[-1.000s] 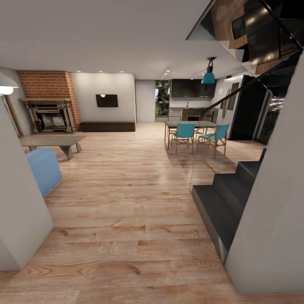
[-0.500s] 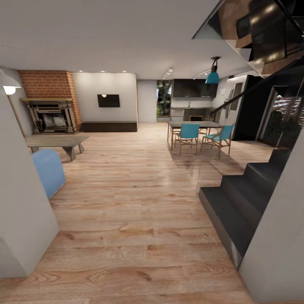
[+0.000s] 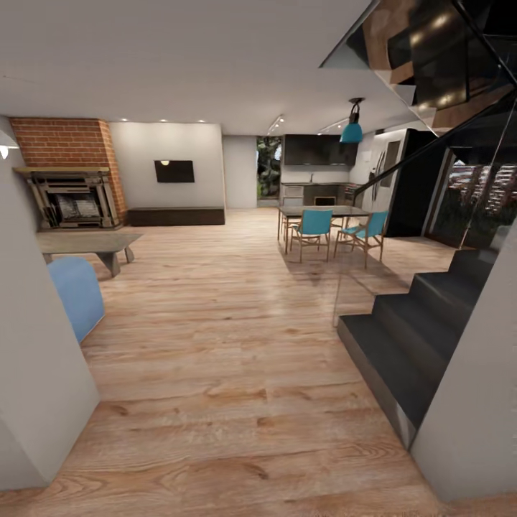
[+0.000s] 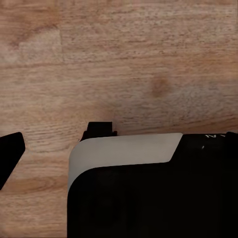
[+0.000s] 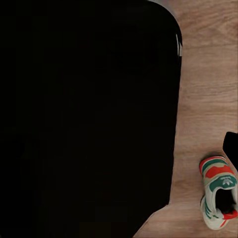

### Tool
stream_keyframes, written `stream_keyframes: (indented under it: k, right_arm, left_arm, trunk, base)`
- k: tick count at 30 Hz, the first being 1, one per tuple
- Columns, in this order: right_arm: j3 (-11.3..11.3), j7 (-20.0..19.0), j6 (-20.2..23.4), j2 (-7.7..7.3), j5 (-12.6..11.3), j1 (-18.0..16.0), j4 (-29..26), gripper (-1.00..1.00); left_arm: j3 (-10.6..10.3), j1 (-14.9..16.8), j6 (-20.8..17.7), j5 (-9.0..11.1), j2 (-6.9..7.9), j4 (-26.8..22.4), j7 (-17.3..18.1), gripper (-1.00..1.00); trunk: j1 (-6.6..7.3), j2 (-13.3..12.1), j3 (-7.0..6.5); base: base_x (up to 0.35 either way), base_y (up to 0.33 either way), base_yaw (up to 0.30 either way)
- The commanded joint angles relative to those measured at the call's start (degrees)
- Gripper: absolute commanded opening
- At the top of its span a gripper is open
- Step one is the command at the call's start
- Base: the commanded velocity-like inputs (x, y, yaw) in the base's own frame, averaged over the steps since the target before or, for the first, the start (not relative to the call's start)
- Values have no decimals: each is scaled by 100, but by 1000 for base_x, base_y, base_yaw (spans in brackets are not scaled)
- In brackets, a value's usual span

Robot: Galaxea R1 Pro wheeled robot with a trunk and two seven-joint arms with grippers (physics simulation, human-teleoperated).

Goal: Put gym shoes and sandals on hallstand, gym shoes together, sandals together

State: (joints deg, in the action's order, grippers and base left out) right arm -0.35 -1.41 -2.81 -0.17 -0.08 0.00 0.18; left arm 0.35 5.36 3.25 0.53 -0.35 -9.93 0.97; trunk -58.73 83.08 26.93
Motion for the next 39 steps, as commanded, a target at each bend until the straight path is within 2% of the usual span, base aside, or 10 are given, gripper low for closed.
stream_keyframes:
  k: [1, 17, 28, 39]
  right_arm:
    - [0, 0, 0, 0, 0, 0, 0, 100]
    - [0, 0, 0, 0, 0, 0, 0, 100]
    - [0, 0, 0, 0, 0, 0, 0, 100]
    - [0, 0, 0, 0, 2, 0, 0, 100]
  left_arm:
    - [0, 0, 0, 0, 0, 0, 0, 100]
    - [0, 0, 0, 0, 0, -15, -1, 100]
    - [8, 0, 0, 0, 0, -18, -6, 100]
    - [6, 0, 0, 0, 0, -20, -4, 100]
  trunk:
    - [0, 0, 0]
    - [0, 0, 0]
    - [0, 0, -1]
    - [0, 0, -1]
  base:
    - [0, 253, -259]
    - [0, 231, -269]
    - [0, 190, -109]
    - [0, 61, -266]
